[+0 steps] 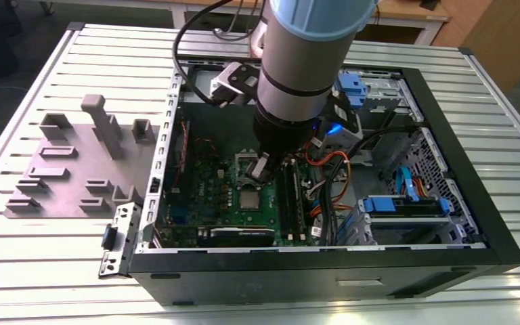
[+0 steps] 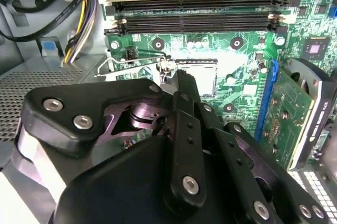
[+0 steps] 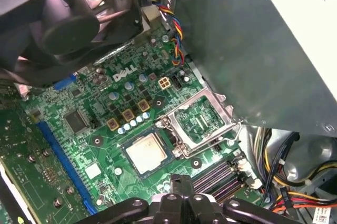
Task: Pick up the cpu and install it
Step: 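Place the cpu into insertion slot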
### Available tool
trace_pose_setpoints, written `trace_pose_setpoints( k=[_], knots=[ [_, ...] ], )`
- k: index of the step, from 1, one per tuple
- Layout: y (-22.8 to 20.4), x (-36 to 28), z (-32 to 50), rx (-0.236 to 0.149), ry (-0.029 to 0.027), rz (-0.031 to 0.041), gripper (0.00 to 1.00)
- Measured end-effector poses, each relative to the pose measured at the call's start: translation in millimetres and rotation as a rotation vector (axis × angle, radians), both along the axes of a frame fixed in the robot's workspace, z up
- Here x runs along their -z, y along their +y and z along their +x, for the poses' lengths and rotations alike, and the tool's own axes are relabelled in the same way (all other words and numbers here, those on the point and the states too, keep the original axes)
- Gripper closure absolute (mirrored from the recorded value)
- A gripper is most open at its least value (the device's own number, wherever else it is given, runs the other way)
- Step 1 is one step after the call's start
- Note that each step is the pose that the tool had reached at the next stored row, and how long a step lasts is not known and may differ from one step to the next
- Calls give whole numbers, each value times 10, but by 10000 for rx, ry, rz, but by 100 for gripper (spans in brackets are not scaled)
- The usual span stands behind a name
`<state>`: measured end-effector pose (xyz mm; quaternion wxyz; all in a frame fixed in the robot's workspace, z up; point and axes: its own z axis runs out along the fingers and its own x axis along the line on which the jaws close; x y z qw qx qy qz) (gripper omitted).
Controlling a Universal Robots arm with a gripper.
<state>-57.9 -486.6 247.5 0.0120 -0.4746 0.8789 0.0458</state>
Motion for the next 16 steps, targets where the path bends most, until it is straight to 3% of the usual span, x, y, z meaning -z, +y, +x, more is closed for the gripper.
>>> trace_pose_setpoints(
  k=[5,16],
  knots=[
    [13,6,63,2,2,2,89],
    [40,29,110,-44,2,1,89]
  ],
)
